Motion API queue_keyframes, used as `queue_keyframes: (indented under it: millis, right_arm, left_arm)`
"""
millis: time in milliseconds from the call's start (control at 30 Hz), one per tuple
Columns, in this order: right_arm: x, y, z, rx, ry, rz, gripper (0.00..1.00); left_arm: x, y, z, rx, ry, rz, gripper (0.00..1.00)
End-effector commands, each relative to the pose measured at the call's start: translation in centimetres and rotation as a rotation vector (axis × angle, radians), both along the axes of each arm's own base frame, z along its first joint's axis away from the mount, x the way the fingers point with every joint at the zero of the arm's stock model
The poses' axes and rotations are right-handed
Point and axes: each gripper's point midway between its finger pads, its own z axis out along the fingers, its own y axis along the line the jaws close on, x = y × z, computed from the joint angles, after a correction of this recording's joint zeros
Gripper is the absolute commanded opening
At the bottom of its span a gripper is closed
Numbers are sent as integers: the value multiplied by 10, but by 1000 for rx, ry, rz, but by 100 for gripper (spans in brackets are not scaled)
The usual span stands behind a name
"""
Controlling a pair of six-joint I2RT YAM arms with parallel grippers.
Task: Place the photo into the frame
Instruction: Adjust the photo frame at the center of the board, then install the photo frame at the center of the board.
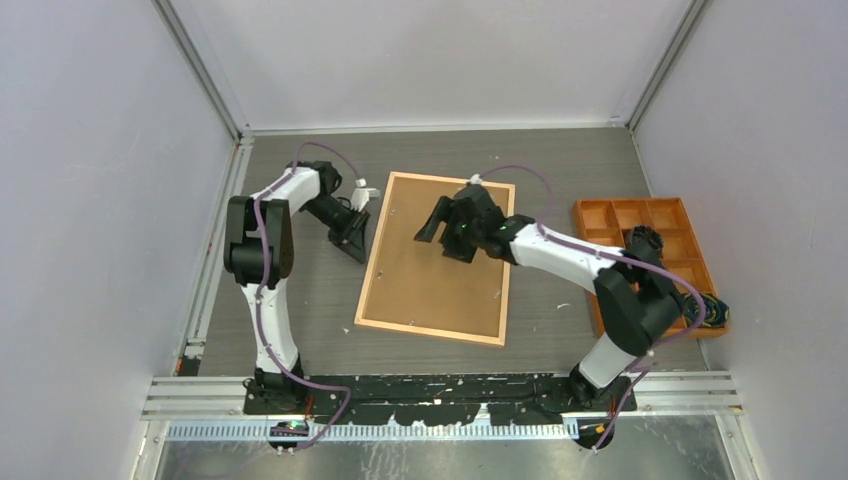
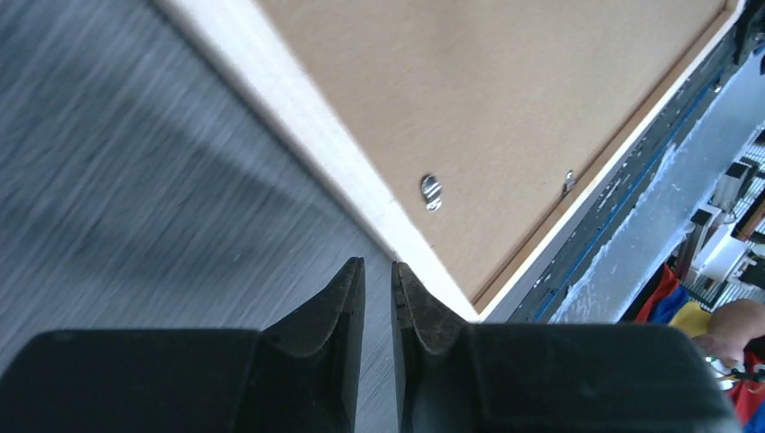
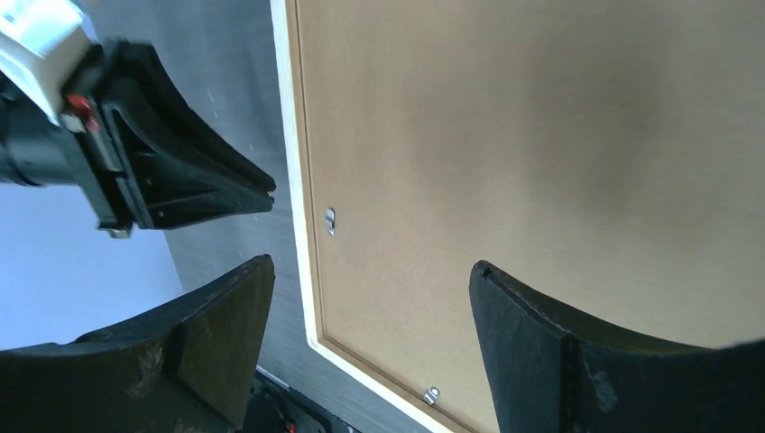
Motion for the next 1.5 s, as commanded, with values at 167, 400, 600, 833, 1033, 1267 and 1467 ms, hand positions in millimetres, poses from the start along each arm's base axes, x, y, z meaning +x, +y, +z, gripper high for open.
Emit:
queue_keyframes:
  millis: [167,400,600,833,1033,1267,1467]
  right_arm:
    - [-15,109,1,141,-54,257,76]
    - [-23,136,-27,167,14,319,66]
    - [-28,142,-43,160,47,334,64]
    - [-30,148,-56,169,82,343,63]
    - [-31,155,-61,174,96,356,63]
    - [-29,158,-66,176,105,355,62]
    - [-32,161,-70,182,120,360,62]
  left_arm:
    - [-5,-19,0,-81,54,18,23]
    - [-1,-19,-11,-71,76,29,24]
    - [-2,-22,-12,-91,88,31,24]
    - [-3,-22,-16,-89,98,33,13]
    - [-4,-22,-17,-86,99,34,11]
    - [-4,-21,-19,-83,94,30,9]
    - [-3,-20,-20,-80,87,33,8]
